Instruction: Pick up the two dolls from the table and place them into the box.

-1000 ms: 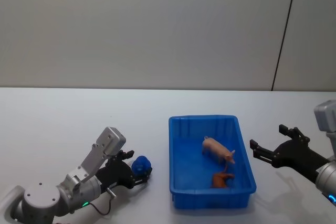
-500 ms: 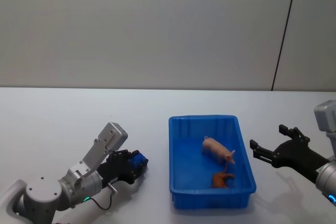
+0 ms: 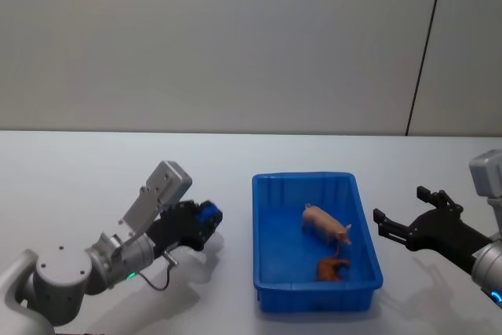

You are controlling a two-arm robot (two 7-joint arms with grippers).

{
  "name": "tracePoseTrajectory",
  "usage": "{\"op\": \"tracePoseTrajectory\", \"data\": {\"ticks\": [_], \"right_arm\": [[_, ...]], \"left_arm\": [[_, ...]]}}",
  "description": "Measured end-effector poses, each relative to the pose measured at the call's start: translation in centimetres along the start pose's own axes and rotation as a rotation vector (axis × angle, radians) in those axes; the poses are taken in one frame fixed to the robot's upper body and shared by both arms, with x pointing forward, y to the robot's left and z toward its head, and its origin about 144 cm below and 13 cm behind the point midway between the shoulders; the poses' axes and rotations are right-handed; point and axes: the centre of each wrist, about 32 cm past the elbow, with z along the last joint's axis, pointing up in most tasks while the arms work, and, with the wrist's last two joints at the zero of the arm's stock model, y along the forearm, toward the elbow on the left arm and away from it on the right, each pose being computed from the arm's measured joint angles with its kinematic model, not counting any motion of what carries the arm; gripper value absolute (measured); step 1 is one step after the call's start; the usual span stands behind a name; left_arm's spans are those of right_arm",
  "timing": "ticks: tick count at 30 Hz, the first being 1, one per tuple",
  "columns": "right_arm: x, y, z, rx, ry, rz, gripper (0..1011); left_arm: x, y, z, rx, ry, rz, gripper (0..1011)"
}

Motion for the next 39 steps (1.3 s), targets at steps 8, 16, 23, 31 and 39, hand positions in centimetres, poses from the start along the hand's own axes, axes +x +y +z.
{"op": "tracePoseTrajectory", "data": {"ticks": [8, 16, 23, 31, 39], "right_arm": [[0.0, 0.0, 0.0, 0.000, 0.000, 0.000, 1001], [0.0, 0.0, 0.0, 0.000, 0.000, 0.000, 1001], [0.0, 0.0, 0.0, 0.000, 0.000, 0.000, 1001], [0.0, 0.0, 0.0, 0.000, 0.000, 0.000, 1001], [0.0, 0.0, 0.0, 0.000, 0.000, 0.000, 1001]], "left_arm": [[0.0, -0.2, 2.8, -0.072, -0.043, 0.006, 214], [-0.8, -1.3, 5.4, -0.149, -0.068, -0.023, 169], [-2.2, -2.8, 7.3, -0.211, -0.075, -0.066, 346], [-3.5, -4.0, 8.4, -0.261, -0.070, -0.100, 640], [-4.2, -3.8, 8.9, -0.298, -0.063, -0.085, 865]]}}
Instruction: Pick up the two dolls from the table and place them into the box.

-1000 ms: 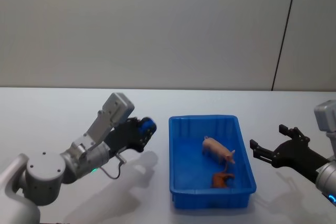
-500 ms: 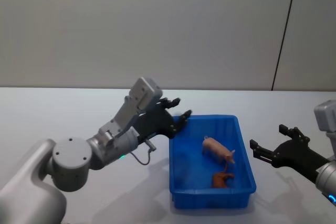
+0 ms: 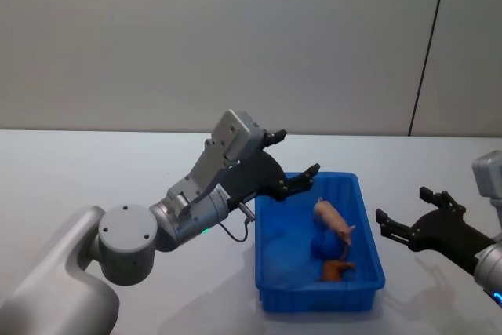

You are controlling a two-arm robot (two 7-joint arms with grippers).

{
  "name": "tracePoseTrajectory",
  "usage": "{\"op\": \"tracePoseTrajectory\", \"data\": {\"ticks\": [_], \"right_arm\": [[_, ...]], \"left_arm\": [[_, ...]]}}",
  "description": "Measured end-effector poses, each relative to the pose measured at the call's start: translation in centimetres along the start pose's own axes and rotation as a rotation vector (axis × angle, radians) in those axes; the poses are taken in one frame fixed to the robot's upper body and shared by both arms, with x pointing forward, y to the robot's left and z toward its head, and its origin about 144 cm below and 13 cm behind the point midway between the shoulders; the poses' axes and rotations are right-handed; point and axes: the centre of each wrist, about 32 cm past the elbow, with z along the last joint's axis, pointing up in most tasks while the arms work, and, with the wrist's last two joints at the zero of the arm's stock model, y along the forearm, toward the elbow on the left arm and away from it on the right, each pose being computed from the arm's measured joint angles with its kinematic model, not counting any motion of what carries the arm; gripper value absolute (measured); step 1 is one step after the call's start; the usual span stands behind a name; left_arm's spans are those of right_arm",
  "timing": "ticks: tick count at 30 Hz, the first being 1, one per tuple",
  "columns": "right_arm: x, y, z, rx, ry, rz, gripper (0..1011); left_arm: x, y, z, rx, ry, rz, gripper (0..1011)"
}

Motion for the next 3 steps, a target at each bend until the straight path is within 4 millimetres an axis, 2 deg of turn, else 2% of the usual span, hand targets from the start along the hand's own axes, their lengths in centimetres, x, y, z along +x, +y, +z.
{"op": "tracePoseTrajectory", "data": {"ticks": [3], "right_arm": [[0.00, 0.00, 0.00, 0.000, 0.000, 0.000, 1001]], "left_arm": [[-0.17, 0.10, 0.09, -0.006, 0.001, 0.005, 953]]}}
